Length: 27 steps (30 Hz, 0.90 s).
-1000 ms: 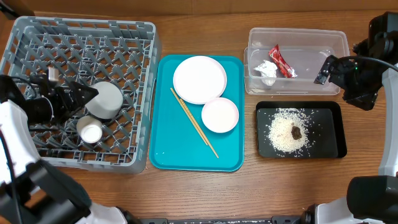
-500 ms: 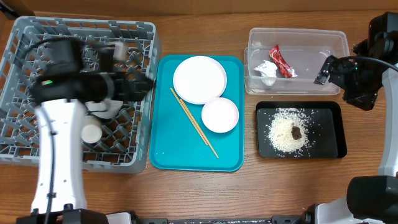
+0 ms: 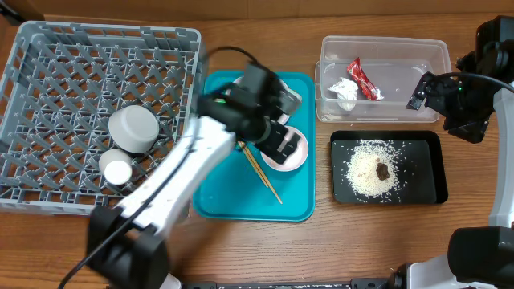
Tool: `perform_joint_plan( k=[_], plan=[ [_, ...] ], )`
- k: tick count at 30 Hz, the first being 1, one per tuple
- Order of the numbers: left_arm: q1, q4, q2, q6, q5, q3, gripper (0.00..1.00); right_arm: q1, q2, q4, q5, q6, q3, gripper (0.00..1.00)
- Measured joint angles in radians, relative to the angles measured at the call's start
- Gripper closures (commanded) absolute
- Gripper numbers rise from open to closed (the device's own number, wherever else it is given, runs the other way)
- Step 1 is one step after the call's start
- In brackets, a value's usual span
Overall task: Sort waste into correct bins and load items into the dishwasher
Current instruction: 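Grasp the white plate edge on the teal tray with the left gripper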
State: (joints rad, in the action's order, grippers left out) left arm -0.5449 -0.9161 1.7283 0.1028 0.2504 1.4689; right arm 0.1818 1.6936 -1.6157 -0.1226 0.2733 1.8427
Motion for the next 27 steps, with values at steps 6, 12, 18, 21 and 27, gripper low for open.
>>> perform_joint_plan(
  k=[6,12,18,21,27],
  plan=[
    [-0.097,0.026,0.151,0.000,-0.066,0.000,0.21,0.000,0.000,0.000,0.000,0.000,0.000,0.00],
    [-0.117,0.024,0.271,-0.003,-0.087,0.000,0.59,0.000,0.000,0.000,0.000,0.000,0.000,0.00],
    [-0.117,0.017,0.312,-0.009,-0.114,0.003,0.96,0.000,0.000,0.000,0.000,0.000,0.000,0.00],
    [-0.116,0.002,0.307,-0.019,-0.150,0.024,0.96,0.000,0.000,0.000,0.000,0.000,0.000,0.00],
    [-0.116,-0.126,0.309,-0.019,-0.169,0.138,0.96,0.000,0.000,-0.001,0.000,0.000,0.000,0.00]
  ],
)
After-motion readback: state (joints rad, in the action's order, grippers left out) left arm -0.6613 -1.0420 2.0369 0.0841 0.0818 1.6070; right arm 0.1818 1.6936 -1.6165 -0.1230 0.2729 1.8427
